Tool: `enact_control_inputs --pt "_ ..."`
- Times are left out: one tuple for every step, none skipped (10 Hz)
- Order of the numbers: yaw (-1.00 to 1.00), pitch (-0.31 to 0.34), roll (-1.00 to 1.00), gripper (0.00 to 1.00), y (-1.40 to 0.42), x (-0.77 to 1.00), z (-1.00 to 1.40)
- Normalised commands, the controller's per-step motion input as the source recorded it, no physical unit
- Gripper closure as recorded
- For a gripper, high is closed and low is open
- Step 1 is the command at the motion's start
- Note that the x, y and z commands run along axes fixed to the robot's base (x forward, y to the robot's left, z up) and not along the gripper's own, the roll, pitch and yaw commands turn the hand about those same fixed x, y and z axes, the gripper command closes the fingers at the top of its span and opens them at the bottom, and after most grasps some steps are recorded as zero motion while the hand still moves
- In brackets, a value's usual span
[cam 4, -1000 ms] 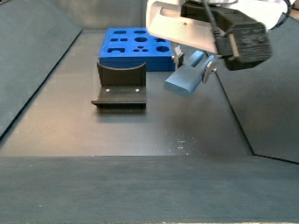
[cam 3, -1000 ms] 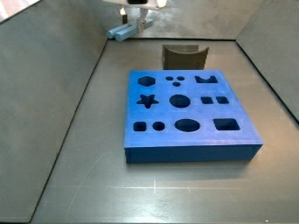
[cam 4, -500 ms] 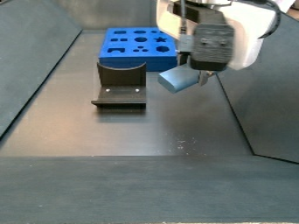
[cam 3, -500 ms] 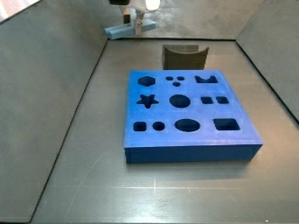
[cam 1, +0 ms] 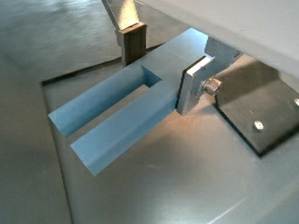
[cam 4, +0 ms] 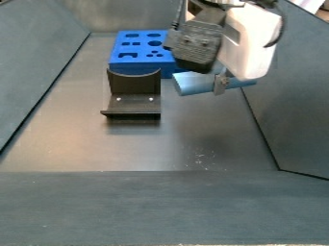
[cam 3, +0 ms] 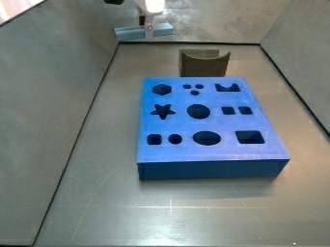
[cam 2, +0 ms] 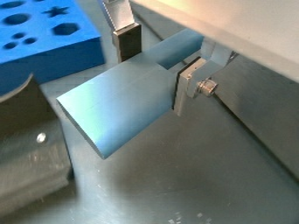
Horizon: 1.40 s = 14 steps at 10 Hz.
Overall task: Pick up the square-circle object. Move up. Rotate the square-circle object. Place the square-circle object on the fixture. Regrasp the square-circle object. Move to above the board. Insert the square-circle object.
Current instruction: Rotate the square-circle object.
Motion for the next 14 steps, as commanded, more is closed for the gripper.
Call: enact_control_inputs --pt "-1.0 -0.003 0.0 1.0 0.01 0.01 0.0" --pt "-1.0 -0.003 0.0 1.0 0.01 0.01 0.0" --pt "-1.0 -0.003 0.0 1.0 0.01 0.01 0.0" --pt "-1.0 -0.003 0.0 1.0 0.01 0.01 0.0" --pt "-1.0 -0.003 0.0 1.0 0.01 0.01 0.0" --pt "-1.0 -0.003 0.0 1.0 0.01 0.01 0.0" --pt "-1.0 -0.003 0.0 1.0 0.01 0.01 0.0" --pt "-1.0 -0.003 0.0 1.0 0.01 0.01 0.0" --pt "-1.0 -0.004 0.0 1.0 0.01 0.01 0.0" --pt "-1.0 -0.004 0.0 1.0 0.01 0.01 0.0" --pt "-1.0 -0.004 0.0 1.0 0.01 0.01 0.0" --pt "-1.0 -0.004 0.0 1.0 0.01 0.01 0.0" --pt "-1.0 -0.004 0.0 1.0 0.01 0.01 0.0" --pt "-1.0 -0.005 0.0 1.0 0.01 0.01 0.0"
